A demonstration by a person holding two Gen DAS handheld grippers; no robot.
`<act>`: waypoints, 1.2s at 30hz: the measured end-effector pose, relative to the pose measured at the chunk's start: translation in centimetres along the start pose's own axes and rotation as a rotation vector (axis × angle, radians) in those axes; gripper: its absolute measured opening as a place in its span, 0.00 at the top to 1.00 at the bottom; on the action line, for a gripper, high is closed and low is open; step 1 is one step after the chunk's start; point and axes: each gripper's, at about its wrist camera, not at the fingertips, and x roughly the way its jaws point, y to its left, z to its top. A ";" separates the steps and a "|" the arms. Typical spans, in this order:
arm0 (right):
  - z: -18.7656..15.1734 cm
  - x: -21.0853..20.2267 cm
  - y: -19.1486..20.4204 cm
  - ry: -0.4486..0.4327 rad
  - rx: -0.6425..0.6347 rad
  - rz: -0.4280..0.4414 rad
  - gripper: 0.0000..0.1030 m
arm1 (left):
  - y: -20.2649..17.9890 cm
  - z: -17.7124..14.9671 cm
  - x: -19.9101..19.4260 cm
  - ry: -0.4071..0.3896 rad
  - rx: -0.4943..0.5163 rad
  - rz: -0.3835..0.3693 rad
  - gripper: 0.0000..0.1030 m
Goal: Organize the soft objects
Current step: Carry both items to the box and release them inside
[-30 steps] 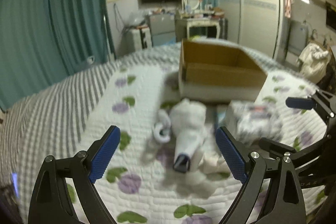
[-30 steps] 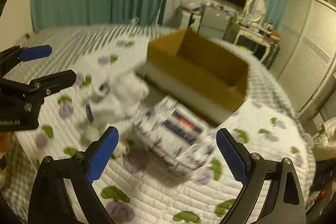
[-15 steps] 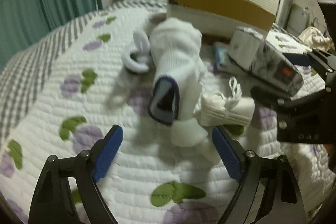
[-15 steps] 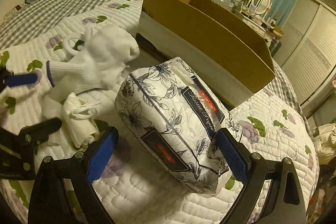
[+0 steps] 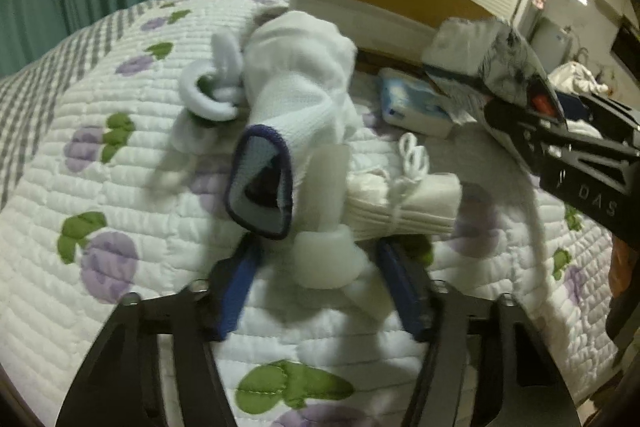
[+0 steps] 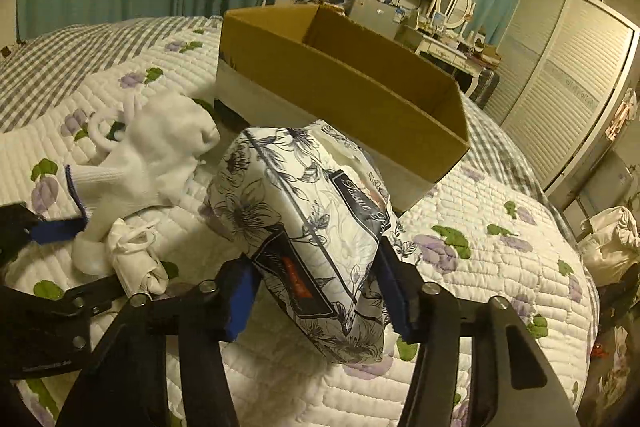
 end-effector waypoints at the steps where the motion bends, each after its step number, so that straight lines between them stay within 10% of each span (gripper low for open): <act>1: 0.0 -0.3 -0.1 -0.006 0.006 0.003 0.51 | -0.1 -0.2 -0.2 0.003 0.006 -0.016 0.56; 18: -0.4 -7.4 0.3 -0.116 0.082 0.047 0.57 | 0.4 -1.5 -6.2 -0.018 -0.014 -0.066 0.71; 36: 3.9 -11.2 -2.6 -0.210 0.189 0.091 0.57 | -2.7 5.3 -10.8 -0.193 0.113 -0.055 0.74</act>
